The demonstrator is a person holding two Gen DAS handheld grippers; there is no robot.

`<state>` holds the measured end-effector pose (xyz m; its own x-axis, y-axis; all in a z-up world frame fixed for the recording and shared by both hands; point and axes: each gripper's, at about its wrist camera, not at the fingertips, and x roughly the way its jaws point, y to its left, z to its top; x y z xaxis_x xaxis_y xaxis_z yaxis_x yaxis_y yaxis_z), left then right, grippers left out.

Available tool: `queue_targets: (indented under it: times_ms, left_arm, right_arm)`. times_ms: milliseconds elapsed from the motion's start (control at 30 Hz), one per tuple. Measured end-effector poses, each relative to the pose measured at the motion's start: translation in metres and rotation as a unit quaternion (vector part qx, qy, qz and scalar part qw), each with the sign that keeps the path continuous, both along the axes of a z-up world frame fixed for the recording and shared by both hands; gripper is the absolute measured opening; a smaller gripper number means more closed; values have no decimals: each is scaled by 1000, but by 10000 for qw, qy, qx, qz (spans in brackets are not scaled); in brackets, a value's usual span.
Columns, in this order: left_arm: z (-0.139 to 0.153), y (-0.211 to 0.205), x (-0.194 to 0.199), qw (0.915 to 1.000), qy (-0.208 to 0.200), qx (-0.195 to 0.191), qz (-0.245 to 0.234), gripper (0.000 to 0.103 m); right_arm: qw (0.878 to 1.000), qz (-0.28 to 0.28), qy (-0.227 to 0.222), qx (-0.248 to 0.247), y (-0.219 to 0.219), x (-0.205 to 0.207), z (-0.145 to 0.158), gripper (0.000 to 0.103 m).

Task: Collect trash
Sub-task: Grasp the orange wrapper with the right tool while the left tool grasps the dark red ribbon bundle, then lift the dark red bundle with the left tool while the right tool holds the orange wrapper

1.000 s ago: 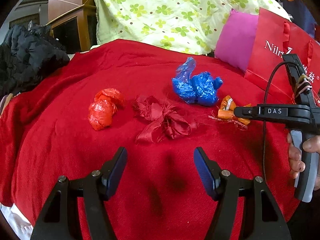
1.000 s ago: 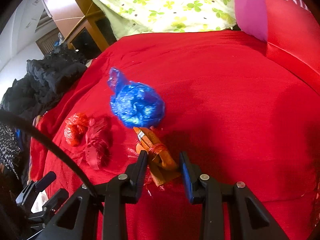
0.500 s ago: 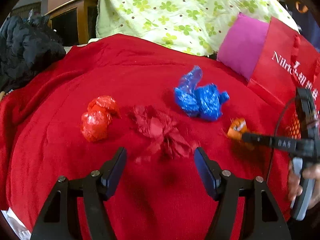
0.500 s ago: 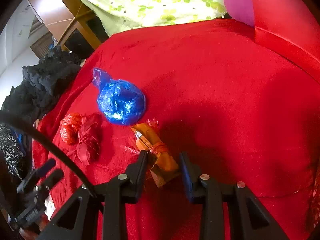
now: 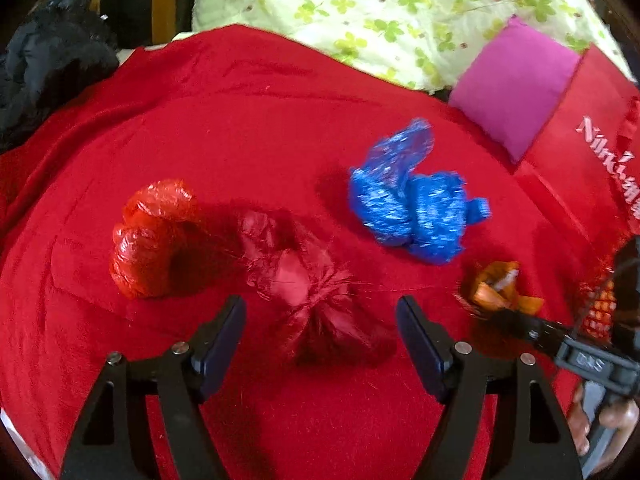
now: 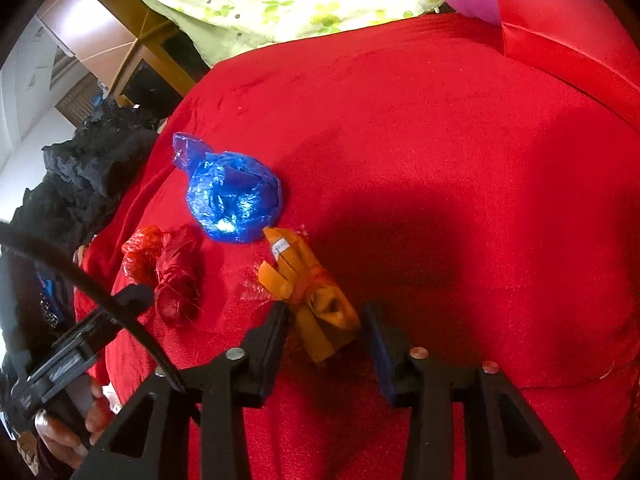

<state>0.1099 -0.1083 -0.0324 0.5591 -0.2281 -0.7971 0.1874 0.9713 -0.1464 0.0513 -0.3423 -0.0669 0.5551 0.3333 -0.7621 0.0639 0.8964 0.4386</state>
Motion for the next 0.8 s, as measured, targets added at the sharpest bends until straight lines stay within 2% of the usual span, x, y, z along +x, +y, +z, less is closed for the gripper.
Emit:
queue_targets:
  times_ms: [133, 200, 267, 433, 600, 733, 800]
  left_arm:
    - [-9, -6, 9, 9999, 156, 39, 31, 77]
    - [-13, -7, 10, 9998, 216, -10, 3, 73]
    - [-18, -8, 10, 9995, 298, -69, -36, 53]
    - [-23, -3, 3, 9989, 429, -156, -119, 29]
    - [-15, 2, -19, 9986, 372, -102, -365, 26]
    - [-10, 10, -35, 9978, 389, -158, -508, 26]
    - [-10, 12, -43, 9971, 444, -229, -571, 26]
  right_arm:
    - [10000, 23, 2, -3, 0, 1, -1, 43]
    - [10000, 21, 17, 44, -1, 2, -1, 43]
    - [10000, 20, 27, 93, -2, 4, -2, 44]
    - [9999, 36, 18, 163, -4, 3, -4, 44]
    - [9997, 25, 21, 236, -5, 2, -3, 44]
    - [9993, 18, -9, 361, -8, 1, -2, 51]
    - [9995, 3, -46, 327, -7, 1, 0, 51]
